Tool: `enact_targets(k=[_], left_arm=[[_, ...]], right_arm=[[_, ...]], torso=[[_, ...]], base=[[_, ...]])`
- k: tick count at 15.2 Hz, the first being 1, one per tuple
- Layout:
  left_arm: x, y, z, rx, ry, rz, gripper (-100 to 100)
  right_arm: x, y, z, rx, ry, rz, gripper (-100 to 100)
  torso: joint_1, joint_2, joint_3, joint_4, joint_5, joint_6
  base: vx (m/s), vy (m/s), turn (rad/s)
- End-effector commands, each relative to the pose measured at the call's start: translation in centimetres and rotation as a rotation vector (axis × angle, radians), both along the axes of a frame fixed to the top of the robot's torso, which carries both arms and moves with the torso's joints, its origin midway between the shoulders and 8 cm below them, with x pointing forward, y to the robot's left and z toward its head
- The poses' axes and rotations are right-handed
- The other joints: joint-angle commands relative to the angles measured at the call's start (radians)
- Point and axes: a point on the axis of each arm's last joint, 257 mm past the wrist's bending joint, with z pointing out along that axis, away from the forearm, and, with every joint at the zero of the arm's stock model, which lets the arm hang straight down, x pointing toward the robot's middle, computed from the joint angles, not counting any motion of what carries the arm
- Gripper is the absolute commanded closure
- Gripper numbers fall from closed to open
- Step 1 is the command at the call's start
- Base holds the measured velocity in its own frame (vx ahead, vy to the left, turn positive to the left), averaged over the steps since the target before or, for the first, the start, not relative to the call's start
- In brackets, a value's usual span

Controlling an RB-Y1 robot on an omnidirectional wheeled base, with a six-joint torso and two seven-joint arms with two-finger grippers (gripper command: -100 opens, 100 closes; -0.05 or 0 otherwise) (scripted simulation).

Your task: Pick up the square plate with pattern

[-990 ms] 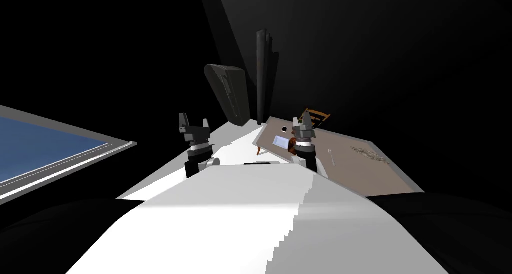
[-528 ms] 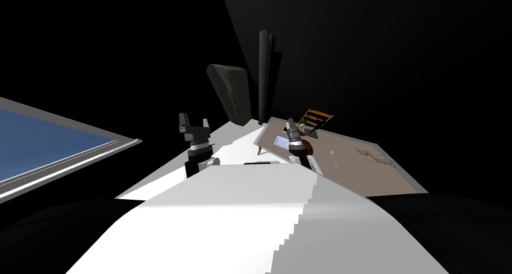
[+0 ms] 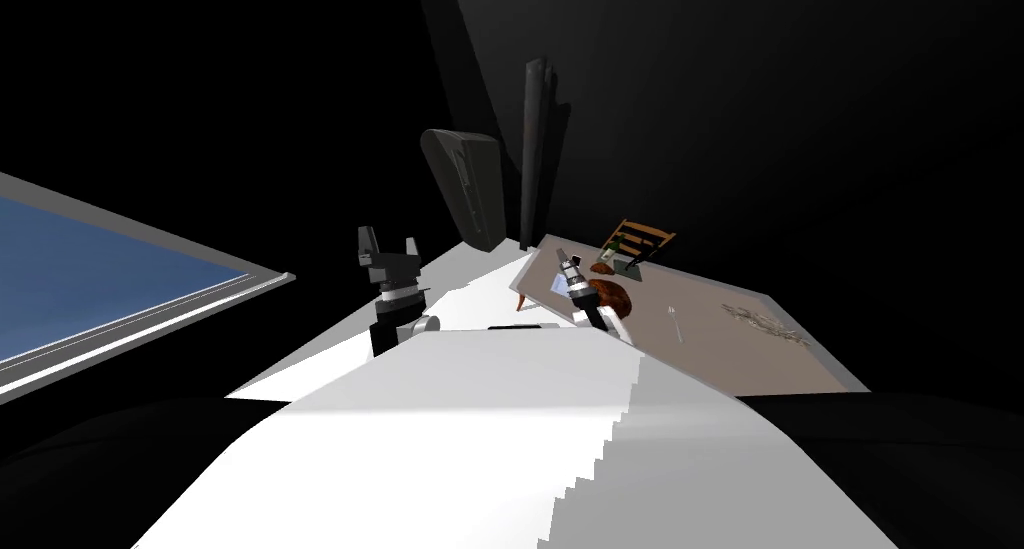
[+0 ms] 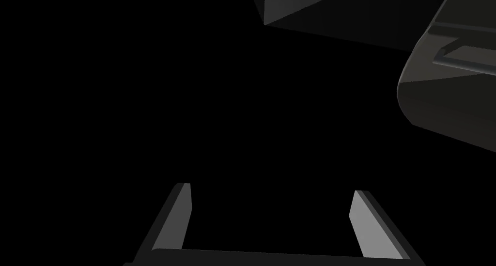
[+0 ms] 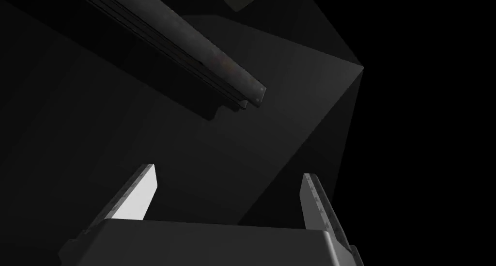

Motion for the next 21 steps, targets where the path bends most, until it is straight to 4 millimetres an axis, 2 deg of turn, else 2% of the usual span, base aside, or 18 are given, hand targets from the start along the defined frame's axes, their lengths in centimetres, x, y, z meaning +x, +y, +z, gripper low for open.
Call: enact_targets(k=[1,2,3,4,5,6,7,9,11,12,13,14,15,18,19,20,21], left_arm=[[0.0,0.0,0.0,0.000,0.000,0.000,0],[0.0,0.0,0.0,0.000,0.000,0.000,0],[0.0,0.0,0.0,0.000,0.000,0.000,0],[0.0,0.0,0.0,0.000,0.000,0.000,0],[0.0,0.0,0.0,0.000,0.000,0.000,0],[0.0,0.0,0.0,0.000,0.000,0.000,0],[0.0,0.0,0.0,0.000,0.000,0.000,0],[0.0,0.0,0.0,0.000,0.000,0.000,0],[0.0,0.0,0.0,0.000,0.000,0.000,0],[0.0,0.0,0.0,0.000,0.000,0.000,0],[0.0,0.0,0.0,0.000,0.000,0.000,0],[0.0,0.0,0.0,0.000,0.000,0.000,0],[0.0,0.0,0.0,0.000,0.000,0.000,0],[0.0,0.0,0.0,0.000,0.000,0.000,0],[0.0,0.0,0.0,0.000,0.000,0.000,0],[0.0,0.0,0.0,0.000,0.000,0.000,0],[0.0,0.0,0.0,0.000,0.000,0.000,0]], right_arm=[[0.6,0.1,-3.2,-0.091,0.066,-0.015,-100],[0.6,-0.1,-4.4,-0.100,0.088,-0.019,-100],[0.6,-0.1,-4.6,-0.100,0.092,-0.020,-100],[1.2,0.0,-6.3,-0.175,0.128,-0.027,-100],[1.2,-0.3,-7.4,-0.176,0.150,-0.031,-100],[1.2,-0.3,-7.4,-0.176,0.150,-0.031,-100],[1.6,-0.3,-9.3,-0.255,0.188,-0.039,-100],[2.0,-0.7,-11.8,-0.327,0.237,-0.048,-100],[1.8,-1.1,-13.2,-0.340,0.265,-0.051,-100],[2.1,-1.3,-14.7,-0.420,0.294,-0.058,-100],[1.9,-1.6,-15.7,-0.426,0.315,-0.060,-100],[1.8,-1.7,-16.0,-0.427,0.321,-0.060,-100],[2.1,-2.0,-17.3,-0.510,0.344,-0.067,-100],[1.5,-3.4,-21.5,-0.610,0.428,-0.076,-100],[1.5,-3.4,-21.5,-0.610,0.428,-0.076,-100],[1.5,-4.1,-23.3,-0.696,0.462,-0.081,-100],[1.2,-4.4,-24.1,-0.705,0.479,-0.082,-100]], torso=[[0.000,0.000,0.000,0.000,0.000,0.000],[0.000,0.000,0.000,0.000,0.000,0.000],[0.000,0.000,0.000,0.000,0.000,0.000],[0.000,0.000,0.000,0.000,0.000,0.000],[0.000,0.000,0.000,0.000,0.000,0.000],[0.000,0.000,0.000,0.000,0.000,0.000],[0.000,0.001,0.000,0.000,0.000,0.000],[0.000,0.000,0.000,0.000,0.000,0.000],[0.000,0.000,0.000,0.000,0.000,0.000],[0.000,0.000,0.000,0.000,0.000,0.000],[0.000,0.000,0.000,0.000,0.000,0.000],[0.000,0.000,0.000,0.000,0.000,0.000],[0.000,0.000,0.000,0.000,0.000,0.000],[0.000,0.000,0.000,0.000,0.000,0.000],[0.000,0.000,0.000,0.000,0.000,0.000],[0.000,0.000,0.000,0.000,0.000,0.000],[0.000,0.000,0.000,0.000,0.000,0.000]], base=[[0.005,0.012,0.071],[0.005,0.011,0.061],[0.003,0.006,0.015],[0.001,0.008,0.042],[0.002,0.009,0.063],[0.002,0.005,0.025],[0.003,0.008,0.047],[0.004,0.009,0.067],[0.004,0.008,0.045],[0.003,0.010,0.044],[0.003,0.011,0.050],[0.003,0.006,0.026],[0.003,0.010,0.059],[0.005,0.010,0.077],[0.004,0.006,0.014],[0.003,0.010,0.058],[0.004,0.009,0.066]])
